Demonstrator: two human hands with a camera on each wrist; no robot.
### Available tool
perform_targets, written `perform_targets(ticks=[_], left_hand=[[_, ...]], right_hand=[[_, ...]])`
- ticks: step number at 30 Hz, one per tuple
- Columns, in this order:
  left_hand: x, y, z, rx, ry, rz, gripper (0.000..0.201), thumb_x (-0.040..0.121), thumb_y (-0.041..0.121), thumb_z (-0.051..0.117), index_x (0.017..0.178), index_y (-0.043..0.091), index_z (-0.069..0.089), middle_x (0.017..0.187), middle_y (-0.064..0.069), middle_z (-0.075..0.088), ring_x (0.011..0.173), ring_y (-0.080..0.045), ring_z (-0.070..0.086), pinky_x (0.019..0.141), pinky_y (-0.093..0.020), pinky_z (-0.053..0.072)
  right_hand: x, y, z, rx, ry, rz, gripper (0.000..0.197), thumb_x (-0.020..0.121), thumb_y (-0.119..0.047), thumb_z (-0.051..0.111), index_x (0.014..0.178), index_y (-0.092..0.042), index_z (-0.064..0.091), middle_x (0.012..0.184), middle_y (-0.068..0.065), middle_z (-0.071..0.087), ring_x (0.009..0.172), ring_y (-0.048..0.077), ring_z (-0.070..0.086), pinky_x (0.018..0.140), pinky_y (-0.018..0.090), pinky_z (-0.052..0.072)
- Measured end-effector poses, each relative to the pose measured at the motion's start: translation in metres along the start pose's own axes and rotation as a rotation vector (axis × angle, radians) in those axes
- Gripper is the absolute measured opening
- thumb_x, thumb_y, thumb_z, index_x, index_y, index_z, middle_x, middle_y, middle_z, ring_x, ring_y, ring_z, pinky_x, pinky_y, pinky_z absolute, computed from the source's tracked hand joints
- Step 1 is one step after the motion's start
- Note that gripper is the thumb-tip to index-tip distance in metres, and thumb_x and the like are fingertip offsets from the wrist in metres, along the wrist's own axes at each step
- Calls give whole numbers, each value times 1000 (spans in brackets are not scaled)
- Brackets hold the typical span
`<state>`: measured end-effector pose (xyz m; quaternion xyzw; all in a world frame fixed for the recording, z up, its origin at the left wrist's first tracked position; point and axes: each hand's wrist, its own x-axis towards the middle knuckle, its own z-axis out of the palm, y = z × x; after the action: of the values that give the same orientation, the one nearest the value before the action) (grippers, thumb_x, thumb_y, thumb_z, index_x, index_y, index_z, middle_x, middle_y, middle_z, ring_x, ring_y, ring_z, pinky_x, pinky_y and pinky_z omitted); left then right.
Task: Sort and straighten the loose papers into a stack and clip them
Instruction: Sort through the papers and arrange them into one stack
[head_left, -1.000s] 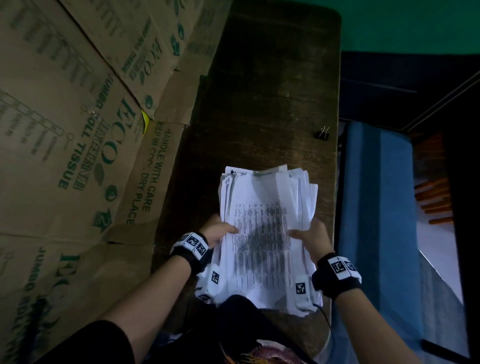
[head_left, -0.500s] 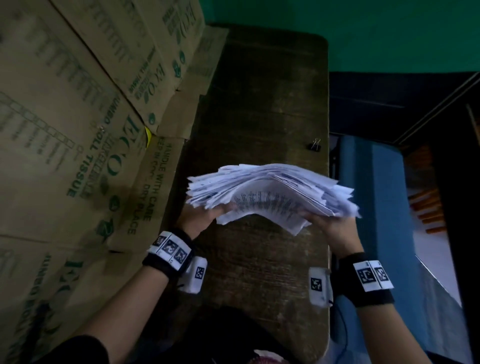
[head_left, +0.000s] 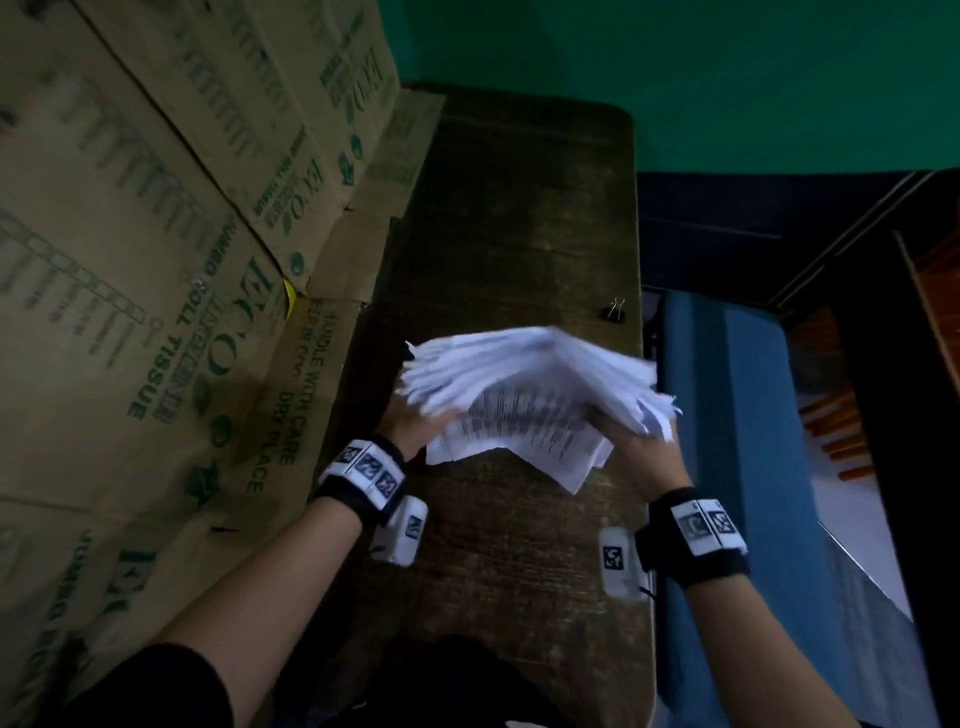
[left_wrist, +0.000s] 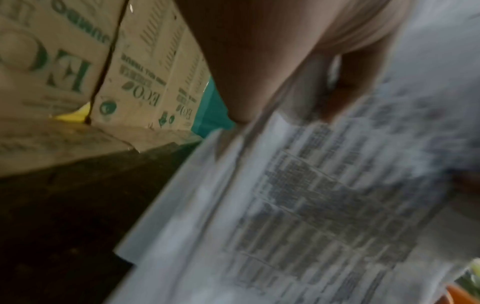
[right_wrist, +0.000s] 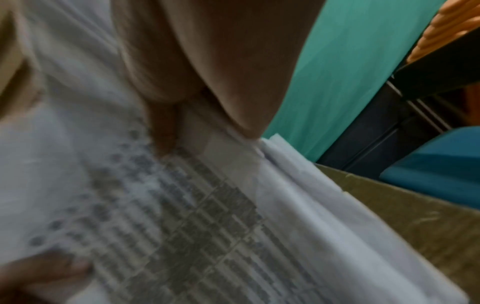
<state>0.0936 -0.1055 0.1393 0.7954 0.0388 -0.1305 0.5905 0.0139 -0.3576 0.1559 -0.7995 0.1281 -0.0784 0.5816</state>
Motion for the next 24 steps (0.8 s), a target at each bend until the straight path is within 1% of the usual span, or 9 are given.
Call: perform_targets(ticks=[3, 7, 12, 14, 16, 17, 18, 19, 24], left_hand=[[3, 25, 6, -98, 166, 243, 28, 75, -20, 58, 99, -6, 61, 89, 0, 66, 78, 11, 63, 68, -5, 46], [4, 28, -3, -114, 167, 448, 46, 67, 2, 62, 108, -18, 51, 102, -6, 66, 98, -6, 64, 82, -20, 51], [-2, 13, -13, -90, -41, 433, 62, 79, 31, 71, 105, -23, 55, 104, -8, 64, 105, 12, 57, 91, -8, 44], [-4, 14, -14, -188, -75, 220, 71, 80, 61, 61, 116, -1, 65, 90, 17, 68, 97, 26, 52, 85, 2, 39], [7, 2, -6, -116, -17, 119, 48, 68, 53, 73, 58, 85, 38, 61, 52, 51, 70, 37, 45, 67, 8, 37], [9, 7, 5, 16, 27, 123, 107, 77, 27, 76, 22, 70, -4, 56, 57, 42, 65, 37, 44, 64, 6, 38], [15, 2, 8, -25, 103, 81, 62, 84, 3, 69, 71, 63, 63, 62, 51, 52, 67, 32, 50, 65, 2, 41], [17, 4, 9, -64, 77, 149, 38, 83, -9, 61, 119, -1, 55, 75, 36, 64, 74, 24, 57, 68, -2, 43], [3, 29, 6, -154, 192, 363, 42, 79, 1, 57, 119, -6, 48, 110, -12, 62, 102, -8, 62, 86, -22, 49]], right_hand=[[1, -25, 8, 289, 67, 4, 32, 80, 11, 69, 93, -19, 67, 86, -11, 75, 84, 3, 69, 72, 23, 56], [-5, -36, -4, 382, 22, -81, 48, 75, 12, 72, 120, -3, 59, 112, 4, 70, 103, 16, 67, 80, 25, 56], [0, -14, -25, 214, -36, -119, 75, 65, -3, 83, 130, -18, 48, 114, 2, 64, 105, 17, 62, 89, 28, 52], [0, -18, -10, 169, -103, 1, 71, 70, 6, 77, 132, -8, 47, 116, 9, 63, 97, 3, 65, 82, 17, 52], [1, 2, -12, -27, 112, 196, 28, 91, 14, 53, 115, 2, 61, 102, 15, 71, 73, -8, 66, 67, 12, 51], [7, 3, -10, -224, 295, 246, 32, 97, 14, 39, 99, -1, 67, 86, 13, 75, 63, -4, 67, 65, 17, 52], [11, 6, 4, -188, 489, 413, 35, 98, 12, 39, 88, -7, 66, 75, 8, 75, 61, 3, 68, 66, 22, 53], [-5, -3, 4, 16, 124, 188, 31, 94, 10, 50, 81, -14, 65, 75, 3, 74, 64, 8, 68, 71, 30, 55], [6, -34, 16, 366, 141, -64, 31, 78, 6, 74, 102, -13, 70, 98, 2, 74, 92, 18, 69, 81, 38, 57]])
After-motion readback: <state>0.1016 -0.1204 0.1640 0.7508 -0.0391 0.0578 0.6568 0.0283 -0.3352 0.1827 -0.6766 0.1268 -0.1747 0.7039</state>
